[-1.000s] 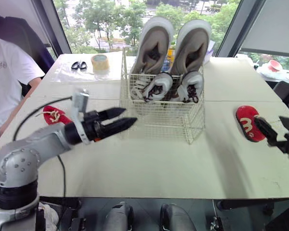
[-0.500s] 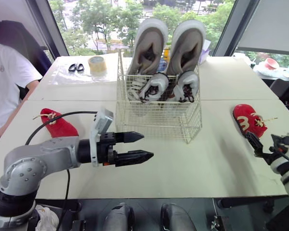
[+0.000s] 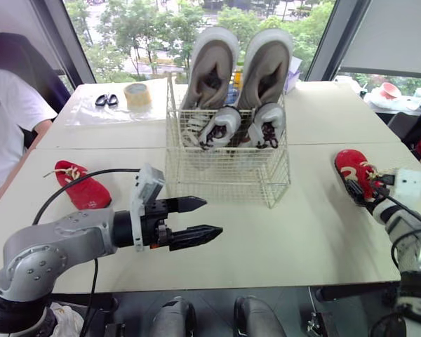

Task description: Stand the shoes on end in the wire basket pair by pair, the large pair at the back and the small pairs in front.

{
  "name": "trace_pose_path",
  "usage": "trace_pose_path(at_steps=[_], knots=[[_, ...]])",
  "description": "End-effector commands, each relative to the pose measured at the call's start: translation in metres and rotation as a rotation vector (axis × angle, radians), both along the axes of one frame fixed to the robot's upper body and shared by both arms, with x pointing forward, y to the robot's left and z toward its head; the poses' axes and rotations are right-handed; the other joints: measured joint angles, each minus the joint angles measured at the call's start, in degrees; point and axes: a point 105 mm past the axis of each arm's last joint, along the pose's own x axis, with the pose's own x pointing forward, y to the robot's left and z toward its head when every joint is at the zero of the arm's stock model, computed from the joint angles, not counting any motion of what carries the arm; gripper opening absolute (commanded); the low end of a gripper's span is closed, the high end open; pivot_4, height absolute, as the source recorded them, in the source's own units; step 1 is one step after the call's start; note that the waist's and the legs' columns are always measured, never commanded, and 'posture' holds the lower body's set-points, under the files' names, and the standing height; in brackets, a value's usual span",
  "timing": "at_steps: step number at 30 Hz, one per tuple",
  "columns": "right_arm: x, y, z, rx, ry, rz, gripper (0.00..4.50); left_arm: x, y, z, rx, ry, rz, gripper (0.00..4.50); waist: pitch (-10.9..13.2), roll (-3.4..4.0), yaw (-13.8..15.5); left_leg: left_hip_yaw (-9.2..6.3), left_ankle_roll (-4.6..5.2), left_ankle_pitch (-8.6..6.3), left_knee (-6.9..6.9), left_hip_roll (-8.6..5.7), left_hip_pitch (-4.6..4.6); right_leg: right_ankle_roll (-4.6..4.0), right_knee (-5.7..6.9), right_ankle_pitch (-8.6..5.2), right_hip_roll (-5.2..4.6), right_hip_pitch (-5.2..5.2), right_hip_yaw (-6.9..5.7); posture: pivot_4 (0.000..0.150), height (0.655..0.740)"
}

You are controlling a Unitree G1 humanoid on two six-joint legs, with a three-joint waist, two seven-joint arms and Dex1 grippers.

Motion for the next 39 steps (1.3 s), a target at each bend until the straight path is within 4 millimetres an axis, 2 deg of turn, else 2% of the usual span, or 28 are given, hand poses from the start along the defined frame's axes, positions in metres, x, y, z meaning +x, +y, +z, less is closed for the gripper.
trace_pose_path(at_steps=[1, 2, 3, 4, 6, 8, 9, 11, 14, 15, 18, 20, 21, 24, 27, 30, 34, 39], knots=[[0.008, -0.008, 0.007, -0.067, 0.0, 0.011, 3.95, -0.017, 0.004, 0.01, -0.015, 0.006, -0.074, 4.5, 0.0, 0.0, 0.01, 0.0, -0.01, 0.0, -0.02, 0.0, 0.0, 0.02, 0.0, -0.01, 0.0, 0.0, 0.0, 0.15, 0.74], [0.011, -0.006, 0.009, -0.074, -0.007, 0.027, 3.65, -0.019, 0.009, 0.015, -0.036, 0.019, -0.086, 4.5, 0.0, 0.0, -0.06, 0.0, -0.02, 0.01, -0.02, 0.01, -0.01, 0.03, 0.0, -0.01, 0.02, -0.02, 0.0, 0.15, 0.74], [0.012, -0.005, 0.01, -0.078, -0.012, 0.038, 3.13, -0.02, 0.012, 0.02, -0.052, 0.027, -0.091, 4.5, 0.0, 0.0, -0.2, 0.0, -0.05, 0.03, -0.03, 0.03, -0.02, 0.08, 0.02, -0.03, 0.02, -0.03, 0.0, 0.15, 0.74], [0.014, -0.002, 0.012, -0.077, -0.021, 0.05, 2.55, -0.015, 0.019, 0.027, -0.067, 0.017, -0.063, 4.5, 0.0, 0.0, -0.3, 0.0, -0.08, 0.05, -0.03, 0.04, -0.02, 0.09, 0.03, -0.03, 0.02, -0.04, 0.0, 0.15, 0.74], [0.016, 0.004, 0.019, -0.066, -0.05, 0.067, 1.74, -0.006, 0.032, 0.041, -0.107, -0.005, -0.014, 4.5, 0.0, 0.0, -0.52, -0.01, -0.06, 0.03, -0.02, 0.03, 0.0, 0.09, 0.02, -0.03, 0.0, 0.0, -0.02, 0.15, 0.74], [0.017, 0.007, 0.025, -0.059, -0.071, 0.076, 1.11, -0.001, 0.039, 0.05, -0.128, -0.017, 0.008, 4.5, 0.0, 0.0, -0.6, -0.02, -0.06, 0.04, -0.02, 0.03, 0.0, 0.07, 0.04, -0.02, 0.01, 0.0, -0.03, 0.15, 0.74], [0.019, 0.011, 0.038, -0.071, -0.114, 0.09, 0.85, 0.004, 0.045, 0.056, -0.151, -0.028, 0.034, 4.5, 0.01, 0.02, -0.63, -0.03, -0.06, 0.04, -0.02, 0.03, 0.01, 0.07, 0.04, -0.03, 0.01, -0.01, -0.04, 0.15, 0.74], [0.021, 0.017, 0.073, -0.106, -0.219, 0.108, 0.85, 0.013, 0.056, 0.071, -0.218, -0.036, 0.079, 4.5, 0.05, 0.09, -0.67, -0.02, -0.07, 0.03, -0.03, 0.03, 0.0, 0.08, 0.04, -0.03, 0.01, -0.03, -0.04, 0.15, 0.74], [0.015, 0.022, 0.158, -0.202, -0.482, 0.091, 0.85, 0.031, 0.073, 0.099, -0.357, -0.067, 0.157, 4.5, 0.13, 0.23, -0.67, 0.0, -0.08, 0.04, -0.04, 0.02, -0.05, 0.12, 0.05, 0.0, 0.0, -0.09, -0.03, 0.15, 0.74], [0.01, 0.026, 0.181, -0.228, -0.551, 0.099, 0.85, 0.033, 0.075, 0.105, -0.384, -0.078, 0.163, 4.5, 0.18, 0.3, -0.67, 0.0, -0.12, 0.07, -0.04, 0.02, -0.06, 0.14, 0.06, 0.01, 0.0, -0.11, -0.03, 0.15, 0.74], [0.0, 0.034, 0.223, -0.247, -0.685, 0.13, 0.85, 0.039, 0.076, 0.114, -0.408, -0.099, 0.183, 4.5, 0.19, 0.32, -0.45, 0.01, -0.27, 0.16, -0.1, 0.01, -0.07, 0.28, 0.06, 0.01, -0.01, -0.14, -0.03, 0.15, 0.74], [-0.017, 0.059, 0.275, -0.294, -0.855, 0.249, 0.85, 0.047, 0.081, 0.124, -0.443, -0.127, 0.216, 4.5, 0.2, 0.3, -0.36, 0.0, -0.34, 0.19, -0.17, 0.01, -0.06, 0.4, 0.04, 0.0, -0.01, -0.12, -0.06, 0.15, 0.74], [-0.025, 0.074, 0.294, -0.32, -0.915, 0.32, 0.85, 0.051, 0.084, 0.13, -0.461, -0.138, 0.228, 4.5, 0.2, 0.28, -0.49, 0.01, -0.34, 0.19, -0.19, 0.01, -0.07, 0.42, 0.01, 0.01, 0.0, -0.13, -0.06, 0.15, 0.74], [-0.047, 0.126, 0.333, -0.376, -1.024, 0.597, 0.85, 0.062, 0.093, 0.152, -0.537, -0.168, 0.242, 4.5, 0.22, 0.29, -0.62, 0.05, -0.27, 0.15, -0.2, 0.01, -0.06, 0.42, 0.03, 0.03, 0.0, -0.15, -0.05, 0.15, 0.74], [-0.067, 0.169, 0.35, -0.342, -1.059, 0.872, 0.85, 0.072, 0.096, 0.173, -0.592, -0.168, 0.243, 4.5, 0.22, 0.28, -0.67, 0.03, -0.2, 0.11, -0.25, 0.03, -0.02, 0.42, 0.04, 0.03, 0.02, -0.14, -0.05, 0.15, 0.74], [-0.076, 0.209, 0.35, -0.447, -0.995, 1.099, 0.85, 0.075, 0.087, 0.199, -0.648, -0.195, 0.185, 4.5, 0.23, 0.19, -0.51, 0.04, -0.19, 0.11, -0.25, 0.03, -0.04, 0.43, 0.03, 0.04, 0.01, -0.14, -0.05, 0.15, 0.74], [-0.063, 0.241, 0.333, -0.618, -0.917, 1.214, 0.85, 0.076, 0.063, 0.211, -0.652, -0.249, 0.116, 4.5, 0.17, 0.01, -0.43, 0.06, -0.2, 0.12, -0.23, -0.06, -0.04, 0.44, -0.02, 0.04, -0.09, -0.08, -0.07, 0.15, 0.74], [-0.047, 0.258, 0.314, -0.75, -0.875, 1.266, 0.85, 0.08, 0.05, 0.211, -0.688, -0.219, 0.044, 4.5, 0.24, -0.08, -0.59, 0.08, -0.34, 0.2, -0.18, -0.16, -0.07, 0.46, 0.02, 0.05, -0.18, -0.1, -0.05, 0.15, 0.74]])
